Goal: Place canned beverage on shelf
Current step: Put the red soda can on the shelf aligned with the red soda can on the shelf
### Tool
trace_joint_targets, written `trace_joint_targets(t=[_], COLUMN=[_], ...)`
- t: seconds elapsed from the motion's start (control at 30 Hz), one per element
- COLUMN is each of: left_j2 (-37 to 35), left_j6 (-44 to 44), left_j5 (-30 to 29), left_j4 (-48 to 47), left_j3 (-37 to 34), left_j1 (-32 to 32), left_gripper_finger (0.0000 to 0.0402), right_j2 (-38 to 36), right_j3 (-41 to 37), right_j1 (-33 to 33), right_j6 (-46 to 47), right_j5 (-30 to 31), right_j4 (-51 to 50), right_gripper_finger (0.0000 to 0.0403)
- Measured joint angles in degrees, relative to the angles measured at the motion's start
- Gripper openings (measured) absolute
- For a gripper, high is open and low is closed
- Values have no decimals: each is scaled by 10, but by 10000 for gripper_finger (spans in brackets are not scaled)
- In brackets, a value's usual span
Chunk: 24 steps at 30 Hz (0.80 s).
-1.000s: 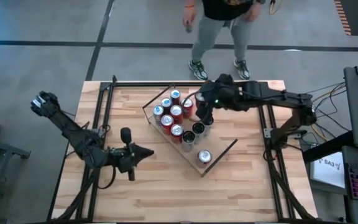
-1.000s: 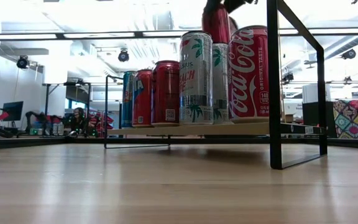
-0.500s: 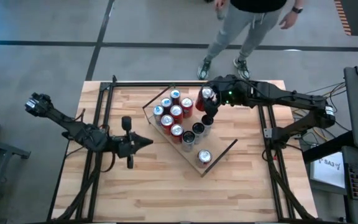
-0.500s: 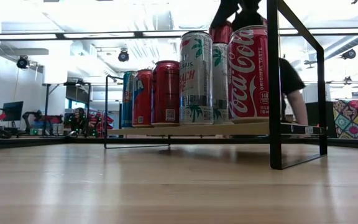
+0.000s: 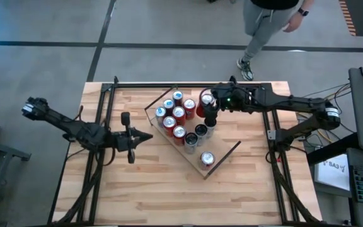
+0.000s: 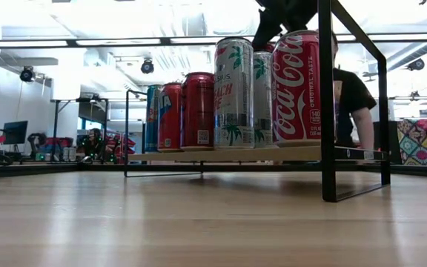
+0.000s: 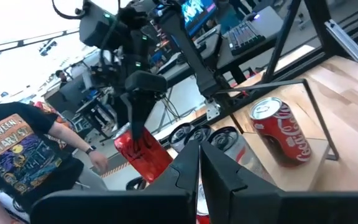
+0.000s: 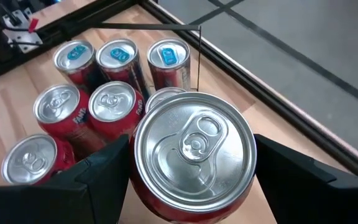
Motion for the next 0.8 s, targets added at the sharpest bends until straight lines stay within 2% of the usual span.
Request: trace_joint_targets(t=[0.3, 0.8], left_j2=[-13, -6], left_j6=[0, 4], left_j5=[-1, -1], left_j4=[2, 1], left_j3=[-3, -3], left_j1=[5, 6], left_gripper_finger=[0, 0], right_j2=[4, 86], right_j3=[-10, 1], right_j1=[0, 0], right_j6=[33, 48], right_j5=[3, 1], right_j4=[8, 31], right_gripper_finger=[290, 290])
